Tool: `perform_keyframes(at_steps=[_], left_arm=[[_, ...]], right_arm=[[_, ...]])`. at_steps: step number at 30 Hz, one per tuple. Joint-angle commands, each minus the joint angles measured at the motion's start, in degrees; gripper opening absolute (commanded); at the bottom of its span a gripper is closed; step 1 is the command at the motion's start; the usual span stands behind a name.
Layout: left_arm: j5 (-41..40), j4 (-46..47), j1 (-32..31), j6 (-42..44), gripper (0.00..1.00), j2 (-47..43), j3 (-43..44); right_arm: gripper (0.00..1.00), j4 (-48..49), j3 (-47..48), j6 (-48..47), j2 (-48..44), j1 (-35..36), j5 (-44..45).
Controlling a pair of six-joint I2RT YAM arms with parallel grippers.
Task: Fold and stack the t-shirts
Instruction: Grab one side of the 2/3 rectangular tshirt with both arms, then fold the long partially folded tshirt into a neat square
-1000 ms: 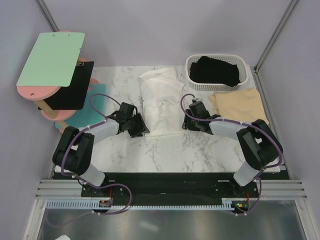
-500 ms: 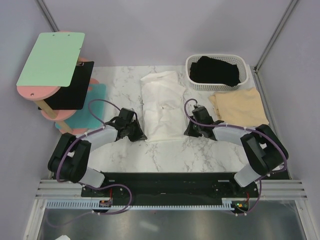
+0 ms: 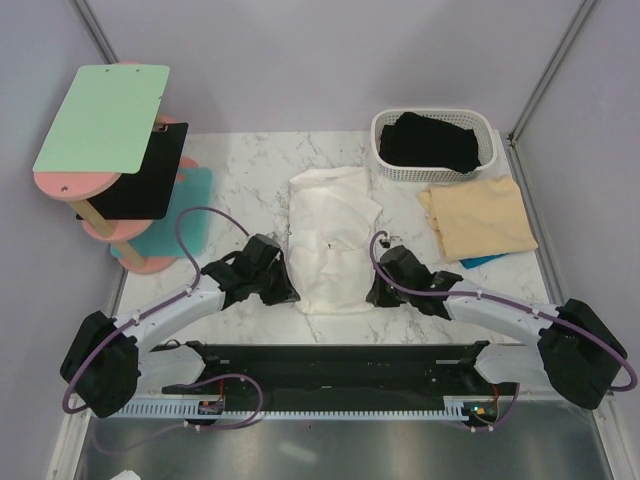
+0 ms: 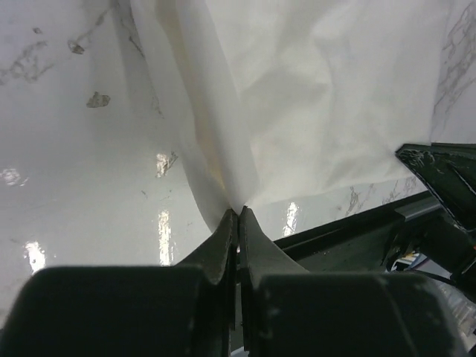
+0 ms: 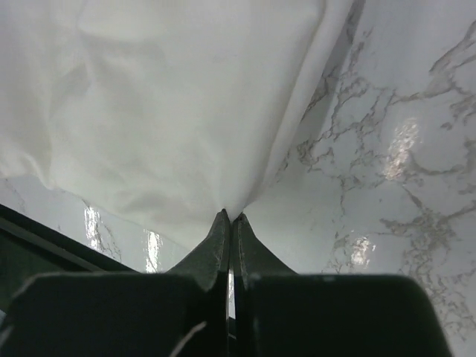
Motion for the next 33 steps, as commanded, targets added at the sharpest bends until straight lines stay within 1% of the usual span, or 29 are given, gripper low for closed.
perform_keyframes(at_steps=[1, 3, 4, 5, 9, 10, 14, 20, 24, 25, 33], left_arm=[[-7.17, -8.19, -0.17, -0.82, 0.02, -3.15, 10.73], [-9.63, -10.91, 0.1, 1.2, 0.02, -2.1, 14.35], [-10.07, -11.53, 0.18, 1.64, 0.02, -1.49, 17.77], [-10.25, -11.89, 0.36, 2.69, 0.02, -0.96, 19.37], [-10.96, -12.6, 2.2, 4.81, 0.02, 2.2, 25.61], [-11.04, -12.51, 2.73, 5.25, 0.02, 3.52, 27.71], [-10.61, -12.25, 6.15, 7.79, 0.02, 7.82, 33.17], [-9.55, -11.89, 9.06, 11.75, 0.02, 15.38, 43.45], [-7.62, -11.63, 12.04, 13.42, 0.02, 22.93, 49.17], [-6.14, -11.54, 12.57, 13.69, 0.02, 24.35, 51.0], [-2.0, -10.31, 17.05, 15.27, 0.02, 35.6, 57.43]], right_arm=[[0.0, -4.92, 7.75, -2.12, -4.73, -0.04, 9.27], [0.0, -6.76, 12.58, -4.66, -4.74, -0.04, 12.88], [0.0, -7.21, 14.16, -5.54, -4.13, -0.12, 13.93], [0.0, -7.65, 17.4, -6.33, -3.6, -0.13, 15.95], [0.0, -8.01, 24.01, -9.5, -0.08, -1.97, 17.98], [0.0, -7.83, 25.24, -10.72, 1.75, -3.36, 18.07], [0.0, -5.11, 30.42, -13.81, 6.24, -7.5, 17.38], [0.0, -1.68, 37.89, -17.67, 15.03, -12.78, 15.53], [0.0, 1.4, 42.47, -18.82, 21.09, -15.15, 14.03], [0.0, 1.57, 43.7, -19.0, 23.89, -16.02, 13.77], [0.01, 3.33, 58.81, -20.67, 38.41, -19.81, 9.2]])
